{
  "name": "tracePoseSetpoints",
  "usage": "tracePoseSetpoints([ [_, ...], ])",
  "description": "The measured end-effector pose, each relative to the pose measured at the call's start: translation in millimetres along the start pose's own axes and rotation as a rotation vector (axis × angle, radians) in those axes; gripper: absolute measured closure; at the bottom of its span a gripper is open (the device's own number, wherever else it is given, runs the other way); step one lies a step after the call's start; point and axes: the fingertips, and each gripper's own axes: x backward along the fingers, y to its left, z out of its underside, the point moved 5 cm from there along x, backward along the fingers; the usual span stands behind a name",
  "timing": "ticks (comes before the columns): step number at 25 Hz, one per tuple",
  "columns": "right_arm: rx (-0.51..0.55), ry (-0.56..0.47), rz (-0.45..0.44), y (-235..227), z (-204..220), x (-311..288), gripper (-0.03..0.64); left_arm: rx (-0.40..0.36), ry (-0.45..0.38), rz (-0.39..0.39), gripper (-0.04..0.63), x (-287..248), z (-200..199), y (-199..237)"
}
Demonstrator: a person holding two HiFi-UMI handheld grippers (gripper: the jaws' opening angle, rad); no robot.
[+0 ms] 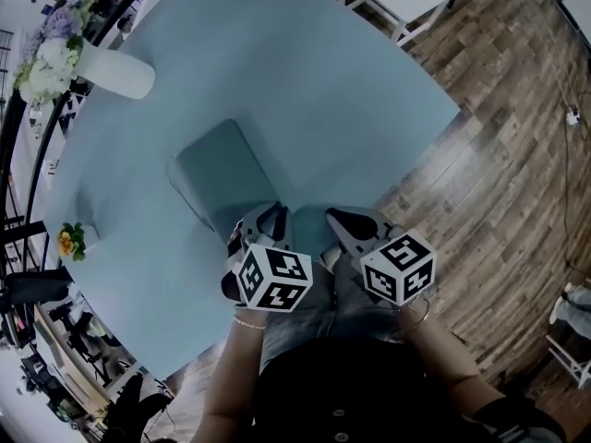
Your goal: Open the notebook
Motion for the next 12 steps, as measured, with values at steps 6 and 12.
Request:
tracePoseSetpoints([
  [6, 0.022, 0.009, -0.028, -1.0, -8.1, -0.6, 0.609, 0.125, -0.022, 0.042, 0.545, 7.1, -0.9, 6.4],
  [12, 0.063, 0.006, -0.070, -0.7, -24.6, -3.8, 0.609, 0.203, -0.056, 0.043, 0.552, 14.4, -2.0, 12.7],
])
